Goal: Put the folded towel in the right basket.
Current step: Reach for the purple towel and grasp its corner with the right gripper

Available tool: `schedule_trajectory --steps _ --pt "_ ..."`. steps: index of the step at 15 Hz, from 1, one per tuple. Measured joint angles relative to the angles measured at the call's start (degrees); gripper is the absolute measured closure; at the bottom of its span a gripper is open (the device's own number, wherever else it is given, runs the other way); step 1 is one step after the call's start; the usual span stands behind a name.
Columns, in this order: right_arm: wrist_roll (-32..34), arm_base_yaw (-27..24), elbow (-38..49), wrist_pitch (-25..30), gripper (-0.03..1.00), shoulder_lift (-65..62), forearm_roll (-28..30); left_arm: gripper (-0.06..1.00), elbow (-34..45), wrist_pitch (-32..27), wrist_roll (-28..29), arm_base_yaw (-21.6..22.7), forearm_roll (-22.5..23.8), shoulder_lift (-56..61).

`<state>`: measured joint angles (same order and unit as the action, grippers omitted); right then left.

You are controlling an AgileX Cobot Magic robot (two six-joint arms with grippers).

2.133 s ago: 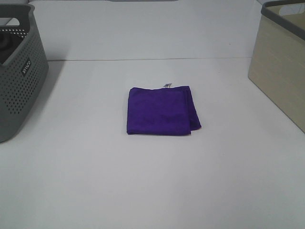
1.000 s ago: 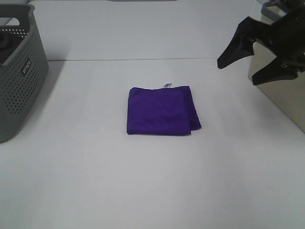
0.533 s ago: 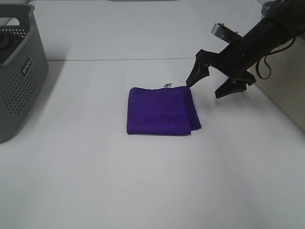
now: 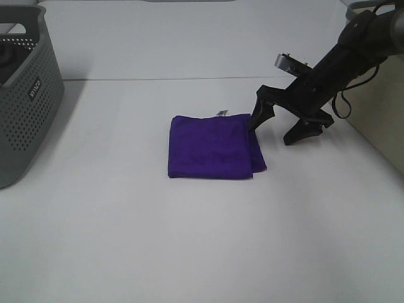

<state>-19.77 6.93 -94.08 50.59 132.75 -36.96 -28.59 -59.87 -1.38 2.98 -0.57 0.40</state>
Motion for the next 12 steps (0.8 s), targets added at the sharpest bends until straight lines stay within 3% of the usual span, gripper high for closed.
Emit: schedule_trajectory --steps 5,9,10,12 --pt "2.64 0.57 -0.57 -0.06 0.08 0.86 -0.34 -0.05 0.00 0.00 0.00 0.00 0.00 0.00" --pt "4.35 10.71 -1.95 -3.32 0.14 4.58 -5.96 -0.05 0.00 0.00 0.00 0.00 0.00 0.00" --pt "4.41 13.18 -2.06 -6.02 0.21 5.04 -6.99 -0.05 0.00 0.00 0.00 0.00 0.00 0.00" --pt "4.47 17.48 -2.06 -12.09 0.54 5.96 -7.22 -0.05 0.00 0.00 0.00 0.00 0.00 0.00"
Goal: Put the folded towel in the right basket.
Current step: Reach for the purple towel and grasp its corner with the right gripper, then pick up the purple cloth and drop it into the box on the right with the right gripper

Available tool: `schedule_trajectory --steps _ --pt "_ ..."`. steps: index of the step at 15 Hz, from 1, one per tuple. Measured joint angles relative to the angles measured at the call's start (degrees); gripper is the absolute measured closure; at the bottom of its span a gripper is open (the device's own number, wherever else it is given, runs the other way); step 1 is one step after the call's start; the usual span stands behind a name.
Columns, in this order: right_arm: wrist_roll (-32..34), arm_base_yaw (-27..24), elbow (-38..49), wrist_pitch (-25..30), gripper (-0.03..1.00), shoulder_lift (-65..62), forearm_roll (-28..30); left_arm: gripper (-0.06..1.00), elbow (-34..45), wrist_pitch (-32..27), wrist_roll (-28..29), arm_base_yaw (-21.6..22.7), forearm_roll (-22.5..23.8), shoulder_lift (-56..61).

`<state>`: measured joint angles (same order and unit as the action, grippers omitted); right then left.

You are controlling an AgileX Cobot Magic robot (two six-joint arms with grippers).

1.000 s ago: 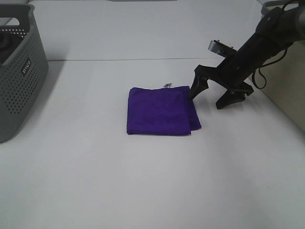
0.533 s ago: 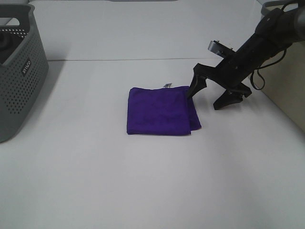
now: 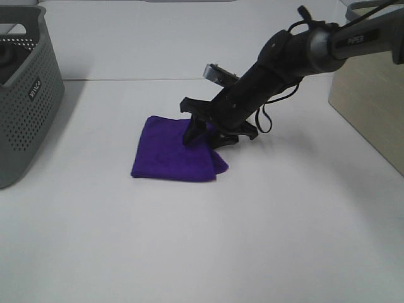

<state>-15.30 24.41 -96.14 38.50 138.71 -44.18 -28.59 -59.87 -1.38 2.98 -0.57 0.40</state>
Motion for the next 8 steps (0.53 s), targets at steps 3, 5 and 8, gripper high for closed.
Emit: schedule_trajectory --steps 3,5,8 --pt "0.00 2.58 -0.40 -3.09 0.89 0.57 0.92 -0.05 0.00 0.00 0.00 0.00 0.00 0.00" --pt "0.00 2.86 -1.95 -2.46 0.89 0.92 1.38 -0.05 0.00 0.00 0.00 0.00 0.00 0.00" --pt "0.52 2.64 -7.85 5.10 0.89 1.78 4.53 -0.05 0.00 0.00 0.00 0.00 0.00 0.00"
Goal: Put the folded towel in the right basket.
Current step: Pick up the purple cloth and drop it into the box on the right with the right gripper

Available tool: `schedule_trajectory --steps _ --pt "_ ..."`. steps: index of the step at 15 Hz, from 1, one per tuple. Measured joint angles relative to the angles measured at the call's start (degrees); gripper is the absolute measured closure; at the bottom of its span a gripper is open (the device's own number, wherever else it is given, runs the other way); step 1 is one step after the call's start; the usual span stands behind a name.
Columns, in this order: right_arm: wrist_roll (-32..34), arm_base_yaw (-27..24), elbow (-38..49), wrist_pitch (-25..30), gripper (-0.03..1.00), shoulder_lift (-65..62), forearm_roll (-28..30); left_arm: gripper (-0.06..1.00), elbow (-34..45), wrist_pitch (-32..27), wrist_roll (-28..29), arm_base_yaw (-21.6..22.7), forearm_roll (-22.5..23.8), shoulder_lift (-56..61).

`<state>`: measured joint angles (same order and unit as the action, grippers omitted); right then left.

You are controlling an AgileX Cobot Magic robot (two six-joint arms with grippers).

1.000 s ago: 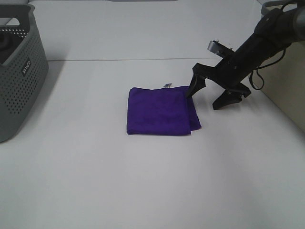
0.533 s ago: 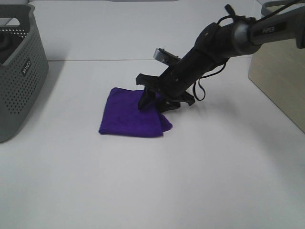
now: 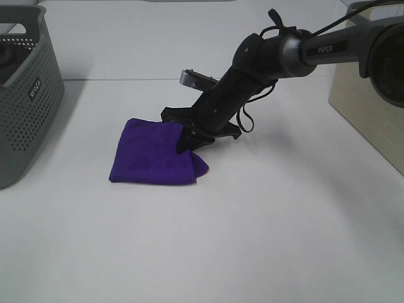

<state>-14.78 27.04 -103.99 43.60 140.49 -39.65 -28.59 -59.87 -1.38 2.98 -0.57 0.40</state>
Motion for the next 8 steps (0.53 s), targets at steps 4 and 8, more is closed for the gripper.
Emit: schedule_trajectory --steps 4,8 --pt "10.71 -3.72 -20.86 21.43 0.89 -7.33 12.49 -0.05 0.00 0.00 0.00 0.00 0.00 0.00" --pt "13.98 -14.32 -35.87 25.55 0.89 -14.95 21.54 -0.05 0.00 0.00 0.00 0.00 0.00 0.00"
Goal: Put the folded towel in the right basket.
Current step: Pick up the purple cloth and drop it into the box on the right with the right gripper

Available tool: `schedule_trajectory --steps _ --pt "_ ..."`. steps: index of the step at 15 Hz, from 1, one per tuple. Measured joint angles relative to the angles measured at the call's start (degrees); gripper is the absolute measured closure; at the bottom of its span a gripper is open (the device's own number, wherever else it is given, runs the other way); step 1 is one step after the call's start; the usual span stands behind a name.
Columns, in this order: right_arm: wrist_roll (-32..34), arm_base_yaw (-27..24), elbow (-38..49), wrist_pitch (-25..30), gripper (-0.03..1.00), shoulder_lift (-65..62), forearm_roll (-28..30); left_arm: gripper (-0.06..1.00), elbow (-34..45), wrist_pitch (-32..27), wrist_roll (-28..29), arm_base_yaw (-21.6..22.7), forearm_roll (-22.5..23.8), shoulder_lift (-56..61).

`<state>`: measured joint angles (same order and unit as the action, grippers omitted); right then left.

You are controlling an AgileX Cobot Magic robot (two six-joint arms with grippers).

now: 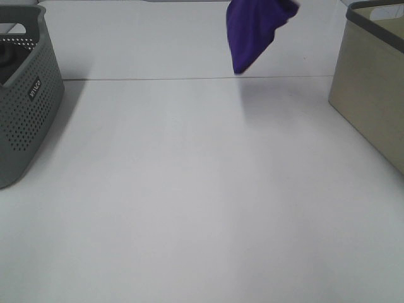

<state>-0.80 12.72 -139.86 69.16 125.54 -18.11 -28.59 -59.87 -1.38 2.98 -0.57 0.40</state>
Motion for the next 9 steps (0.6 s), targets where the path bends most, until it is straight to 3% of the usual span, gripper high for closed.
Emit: schedule_trajectory --steps 6,9 --pt "0.40 -26.24 -4.76 0.06 0.89 -7.05 5.44 -0.05 0.00 0.00 0.00 0.00 0.00 0.00" --pt "0.40 -29.68 -4.76 0.52 0.89 -6.65 5.84 -0.05 0.00 0.00 0.00 0.00 0.00 0.00"
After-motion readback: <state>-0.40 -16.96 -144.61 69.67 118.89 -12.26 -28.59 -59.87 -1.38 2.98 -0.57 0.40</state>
